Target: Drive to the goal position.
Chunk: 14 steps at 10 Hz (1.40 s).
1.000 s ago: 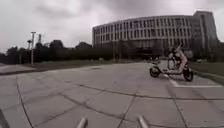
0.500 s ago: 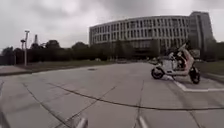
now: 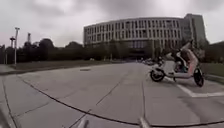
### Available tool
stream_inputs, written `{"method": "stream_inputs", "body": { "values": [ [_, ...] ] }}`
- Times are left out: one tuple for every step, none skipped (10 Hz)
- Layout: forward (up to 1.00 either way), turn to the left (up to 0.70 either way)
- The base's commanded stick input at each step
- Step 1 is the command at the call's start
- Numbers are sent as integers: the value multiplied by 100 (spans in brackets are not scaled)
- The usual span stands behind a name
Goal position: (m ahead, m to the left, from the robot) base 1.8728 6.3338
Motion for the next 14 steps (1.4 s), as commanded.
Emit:
{"method": "stream_inputs", "body": {
  "values": [
    [100,-6],
    [100,-20],
    [100,-14],
    [100,-12],
    [100,-16],
    [100,-13],
    [100,-18],
    [100,-11],
    [100,-2],
    [100,-26],
    [100,-2],
    [100,-2],
    [100,-2],
    [100,-2]
  ]
}}
